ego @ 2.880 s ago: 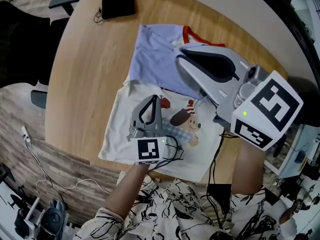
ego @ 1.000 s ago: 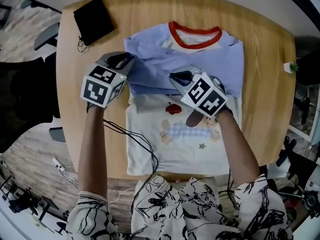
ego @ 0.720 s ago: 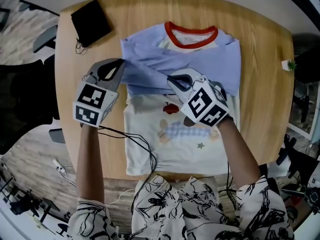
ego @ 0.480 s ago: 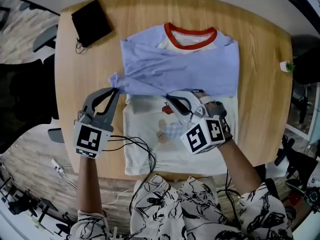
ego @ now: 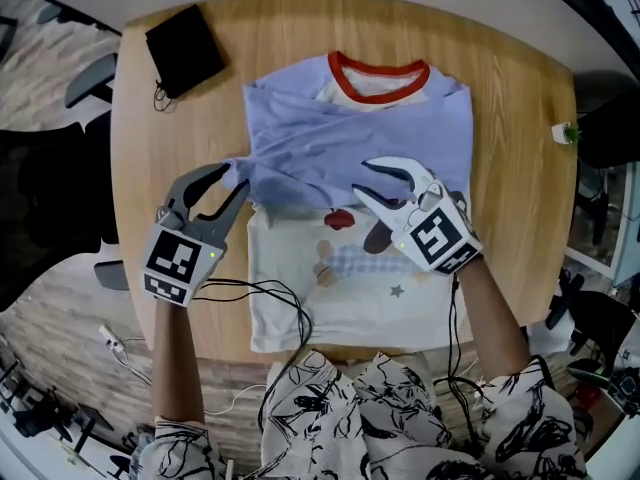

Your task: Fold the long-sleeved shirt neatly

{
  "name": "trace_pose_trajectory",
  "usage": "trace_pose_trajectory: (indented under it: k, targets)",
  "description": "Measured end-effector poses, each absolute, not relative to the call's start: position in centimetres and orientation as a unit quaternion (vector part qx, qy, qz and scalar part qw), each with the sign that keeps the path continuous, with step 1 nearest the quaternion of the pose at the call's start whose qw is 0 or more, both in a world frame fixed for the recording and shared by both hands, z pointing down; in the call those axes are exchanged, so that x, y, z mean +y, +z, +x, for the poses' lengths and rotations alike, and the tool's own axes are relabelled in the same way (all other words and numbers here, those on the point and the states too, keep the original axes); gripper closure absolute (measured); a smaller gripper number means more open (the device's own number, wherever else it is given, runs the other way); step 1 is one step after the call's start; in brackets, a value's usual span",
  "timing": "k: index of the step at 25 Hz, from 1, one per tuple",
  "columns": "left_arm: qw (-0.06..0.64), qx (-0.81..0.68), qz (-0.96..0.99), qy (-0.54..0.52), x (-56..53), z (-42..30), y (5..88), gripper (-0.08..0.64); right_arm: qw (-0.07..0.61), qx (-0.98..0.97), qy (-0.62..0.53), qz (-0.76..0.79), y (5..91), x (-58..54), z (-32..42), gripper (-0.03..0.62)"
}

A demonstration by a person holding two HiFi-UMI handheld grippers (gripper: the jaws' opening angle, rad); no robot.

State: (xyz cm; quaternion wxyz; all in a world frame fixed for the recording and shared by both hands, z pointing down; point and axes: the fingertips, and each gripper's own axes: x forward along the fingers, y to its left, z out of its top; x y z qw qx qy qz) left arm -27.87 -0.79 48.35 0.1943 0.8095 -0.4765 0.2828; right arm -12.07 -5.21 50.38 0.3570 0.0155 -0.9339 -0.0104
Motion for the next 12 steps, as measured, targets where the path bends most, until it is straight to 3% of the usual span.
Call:
trace_pose_trajectory:
  k: [5,12]
  targets:
    - [0.169,-0.410,0.817,0.368,-6.6,-25.1,50.1,0.425,0.460,-0.884,-0.078,0.041,53.2,-15.8,-8.5,0.390]
    - [0.201,-0.319,0.814,0.442,-8.5,-21.0,55.9,0.437,0.497,-0.866,-0.034,-0.038,56.2,-18.7,-7.2,0.393]
